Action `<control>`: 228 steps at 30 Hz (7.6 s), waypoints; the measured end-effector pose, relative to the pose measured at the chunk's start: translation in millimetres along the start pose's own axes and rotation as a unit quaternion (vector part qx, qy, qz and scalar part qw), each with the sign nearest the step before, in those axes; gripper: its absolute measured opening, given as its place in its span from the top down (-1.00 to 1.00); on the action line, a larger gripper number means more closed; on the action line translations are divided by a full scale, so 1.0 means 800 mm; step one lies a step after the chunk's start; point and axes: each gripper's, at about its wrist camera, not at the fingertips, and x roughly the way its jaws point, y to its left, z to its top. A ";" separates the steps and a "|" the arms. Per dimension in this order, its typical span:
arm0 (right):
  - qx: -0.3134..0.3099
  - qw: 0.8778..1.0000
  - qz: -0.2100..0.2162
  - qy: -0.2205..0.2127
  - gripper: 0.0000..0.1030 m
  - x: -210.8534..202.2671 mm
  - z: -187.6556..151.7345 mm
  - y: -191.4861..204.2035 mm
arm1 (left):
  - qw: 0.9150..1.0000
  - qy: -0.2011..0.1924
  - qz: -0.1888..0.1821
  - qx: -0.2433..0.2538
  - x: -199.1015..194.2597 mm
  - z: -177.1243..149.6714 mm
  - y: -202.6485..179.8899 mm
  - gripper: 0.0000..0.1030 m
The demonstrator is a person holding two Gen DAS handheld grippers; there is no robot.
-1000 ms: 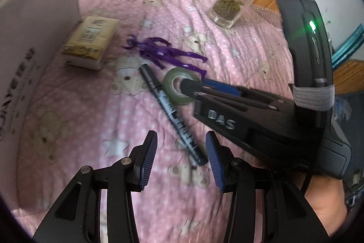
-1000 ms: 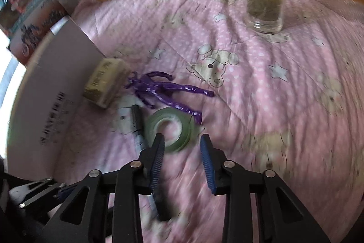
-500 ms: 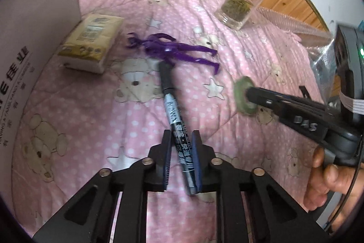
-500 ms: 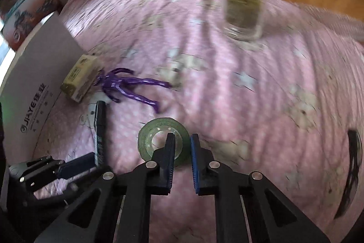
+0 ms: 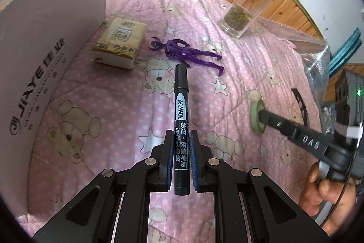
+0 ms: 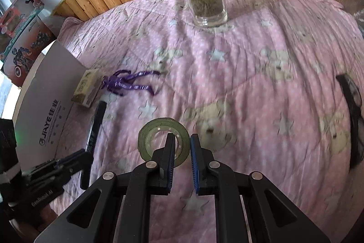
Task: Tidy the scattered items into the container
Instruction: 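Grasp the black marker with the left tool while the right tool grasps the green tape roll, then lift and carry the marker and tape roll over the white box with both tools, then open the left tool to drop the marker while the right tool releases the tape inside, then move both open tools out of the box toward the tissue pack and purple figure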
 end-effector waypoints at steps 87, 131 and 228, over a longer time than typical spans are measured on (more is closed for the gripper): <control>-0.076 0.995 0.034 -0.046 0.72 -0.123 -0.092 0.269 | 0.987 -0.125 -0.089 -0.053 -0.257 -0.053 0.146 0.74; -0.175 0.980 0.075 -0.065 0.72 -0.108 0.002 0.415 | 0.978 -0.168 -0.033 -0.117 -0.288 0.038 0.273 0.74; -0.182 0.980 0.082 0.014 0.44 -0.019 0.000 0.405 | 0.986 -0.031 0.152 0.058 -0.211 0.156 0.270 0.35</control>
